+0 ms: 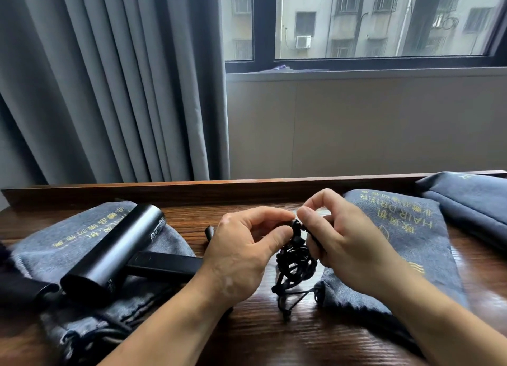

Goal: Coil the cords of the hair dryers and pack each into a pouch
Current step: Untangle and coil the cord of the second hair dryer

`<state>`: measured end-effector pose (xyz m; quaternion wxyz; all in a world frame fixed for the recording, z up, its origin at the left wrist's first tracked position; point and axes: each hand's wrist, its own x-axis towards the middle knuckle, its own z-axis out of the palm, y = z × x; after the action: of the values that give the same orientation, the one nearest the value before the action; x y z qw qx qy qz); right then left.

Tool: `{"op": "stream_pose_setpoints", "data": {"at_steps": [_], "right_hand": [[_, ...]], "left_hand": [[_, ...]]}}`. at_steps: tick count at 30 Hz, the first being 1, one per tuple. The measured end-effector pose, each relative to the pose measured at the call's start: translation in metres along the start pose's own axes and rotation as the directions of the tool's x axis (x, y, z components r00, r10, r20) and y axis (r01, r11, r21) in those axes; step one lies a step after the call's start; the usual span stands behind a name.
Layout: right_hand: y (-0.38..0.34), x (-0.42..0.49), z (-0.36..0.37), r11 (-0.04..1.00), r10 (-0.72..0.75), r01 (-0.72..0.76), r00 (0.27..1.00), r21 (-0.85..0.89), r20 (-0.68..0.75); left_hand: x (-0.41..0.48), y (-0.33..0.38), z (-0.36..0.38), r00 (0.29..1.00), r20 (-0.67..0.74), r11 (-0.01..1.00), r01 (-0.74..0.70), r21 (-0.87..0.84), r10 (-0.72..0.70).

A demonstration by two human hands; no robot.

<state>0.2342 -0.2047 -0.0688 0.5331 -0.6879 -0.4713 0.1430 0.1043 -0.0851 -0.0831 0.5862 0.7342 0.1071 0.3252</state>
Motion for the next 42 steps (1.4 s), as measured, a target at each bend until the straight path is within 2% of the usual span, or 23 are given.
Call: {"op": "stream_pose_setpoints", "data": {"at_steps": [4,5,6,8,10,12,15,18,20,25,28,32,35,37,42], "right_hand": [[0.0,-0.003,0.008,0.966,-0.08,0.077,0.997,-0.245,-0.004],[-0.001,-0.003,0.008,0.963,-0.073,0.073,0.997,-0.258,0.011],[-0.001,-0.003,0.006,0.978,-0.051,0.058,0.998,-0.202,0.04],[0.0,-0.001,-0.002,0.998,0.009,-0.018,0.992,0.066,0.128],[0.002,0.001,-0.013,0.952,0.028,-0.089,0.978,0.293,0.206],[0.003,0.002,-0.018,0.925,-0.003,-0.081,0.975,0.37,0.223],[0.005,0.003,-0.018,0.945,-0.045,-0.002,0.99,0.327,0.137],[0.004,0.001,-0.013,0.986,-0.104,0.097,0.994,0.138,0.042],[0.001,0.001,-0.011,0.992,-0.113,0.113,0.994,0.059,-0.011],[0.0,0.003,-0.013,0.984,-0.002,-0.004,0.999,0.179,0.033],[0.004,0.003,-0.015,0.982,0.044,-0.053,0.998,0.184,0.055],[0.006,0.003,-0.016,0.988,-0.001,-0.013,0.996,0.156,0.093],[0.003,0.001,-0.012,0.989,-0.037,0.015,0.989,0.15,0.143],[0.0,0.0,-0.01,0.981,-0.03,0.005,0.991,0.193,0.127],[-0.001,-0.001,-0.01,0.959,-0.031,-0.019,0.985,0.283,0.171]], "left_hand": [[-0.002,0.001,0.002,0.995,0.088,0.998,0.056,-0.016,-0.055],[-0.001,0.001,0.002,0.995,0.083,0.998,0.061,-0.001,-0.061],[-0.001,0.0,0.001,0.996,0.059,0.998,0.061,0.008,-0.062],[0.001,0.0,-0.002,0.998,-0.024,0.998,0.062,-0.006,-0.062],[0.003,0.0,-0.004,0.993,-0.086,0.995,0.078,-0.055,-0.082],[0.004,0.001,-0.006,0.991,-0.108,0.994,0.076,-0.076,-0.084],[0.003,0.002,-0.004,0.985,-0.156,0.994,0.056,-0.094,-0.071],[0.002,0.004,-0.002,0.983,-0.174,0.995,0.051,-0.081,-0.065],[0.001,0.003,-0.001,0.983,-0.166,0.994,0.065,-0.091,-0.08],[0.001,0.0,0.003,0.987,-0.124,0.988,0.092,-0.122,-0.107],[0.0,0.0,0.005,0.99,-0.084,0.986,0.104,-0.133,-0.115],[-0.001,-0.001,0.004,0.996,-0.02,0.988,0.089,-0.122,-0.092],[-0.001,0.0,0.003,0.997,-0.038,0.997,0.067,-0.05,-0.069],[0.0,0.001,0.001,0.997,-0.055,0.999,0.046,-0.014,-0.047],[0.001,-0.001,-0.001,0.994,-0.054,0.99,-0.093,0.105,0.099]]}}
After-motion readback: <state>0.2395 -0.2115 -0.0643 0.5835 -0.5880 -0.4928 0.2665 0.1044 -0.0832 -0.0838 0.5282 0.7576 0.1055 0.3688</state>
